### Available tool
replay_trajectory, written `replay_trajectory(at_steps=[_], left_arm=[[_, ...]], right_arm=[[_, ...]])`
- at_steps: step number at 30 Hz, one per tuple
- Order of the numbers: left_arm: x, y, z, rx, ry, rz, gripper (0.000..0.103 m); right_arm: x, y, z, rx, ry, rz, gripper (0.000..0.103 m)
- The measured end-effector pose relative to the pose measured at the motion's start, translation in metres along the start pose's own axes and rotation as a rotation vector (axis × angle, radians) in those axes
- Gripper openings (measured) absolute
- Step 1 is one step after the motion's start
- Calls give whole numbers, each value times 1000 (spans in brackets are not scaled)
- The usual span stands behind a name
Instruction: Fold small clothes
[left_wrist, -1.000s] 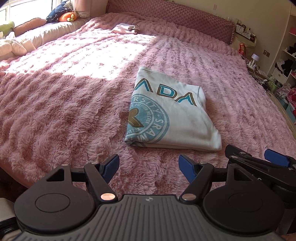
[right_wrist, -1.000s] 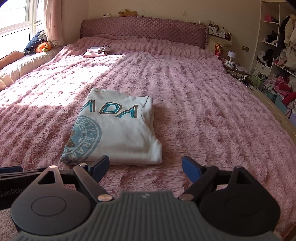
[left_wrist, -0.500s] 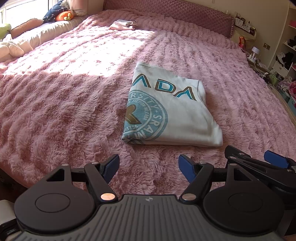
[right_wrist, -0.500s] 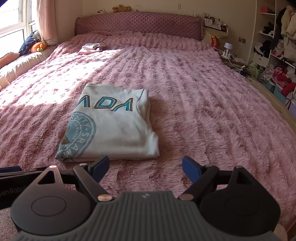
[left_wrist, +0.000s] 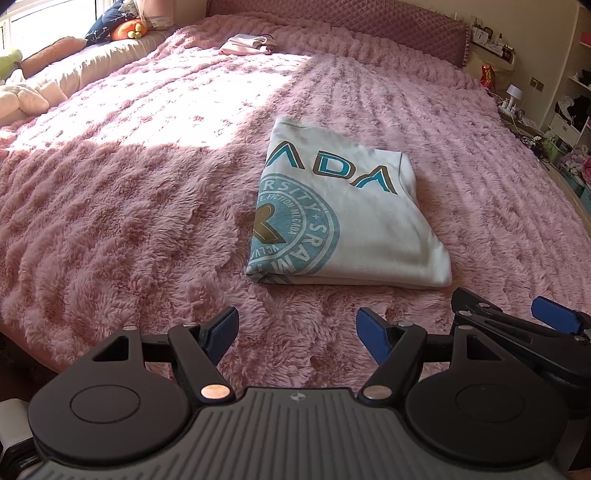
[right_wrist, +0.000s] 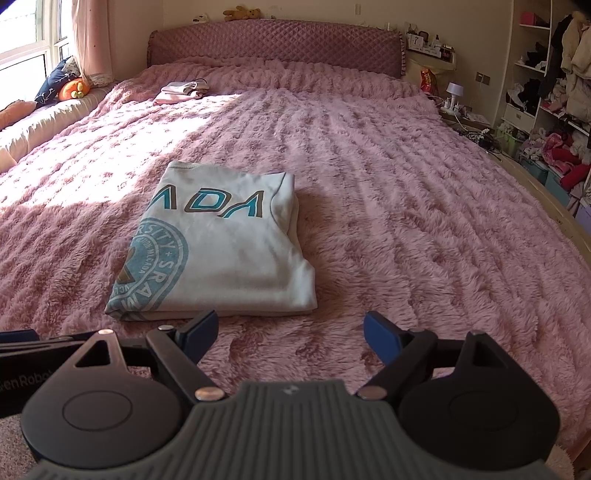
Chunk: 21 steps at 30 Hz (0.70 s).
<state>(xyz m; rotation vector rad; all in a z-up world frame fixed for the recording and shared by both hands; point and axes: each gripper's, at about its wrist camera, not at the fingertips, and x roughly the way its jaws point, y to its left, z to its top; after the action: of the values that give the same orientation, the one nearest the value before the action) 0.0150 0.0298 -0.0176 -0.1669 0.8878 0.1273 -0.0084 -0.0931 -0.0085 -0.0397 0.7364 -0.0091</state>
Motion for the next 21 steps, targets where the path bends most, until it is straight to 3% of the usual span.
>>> replay_trajectory(at_steps=[21], left_arm=[[4,1,0,-2,9,-9,85]], right_arm=[[0,3,-1,-18,7,-24,82]])
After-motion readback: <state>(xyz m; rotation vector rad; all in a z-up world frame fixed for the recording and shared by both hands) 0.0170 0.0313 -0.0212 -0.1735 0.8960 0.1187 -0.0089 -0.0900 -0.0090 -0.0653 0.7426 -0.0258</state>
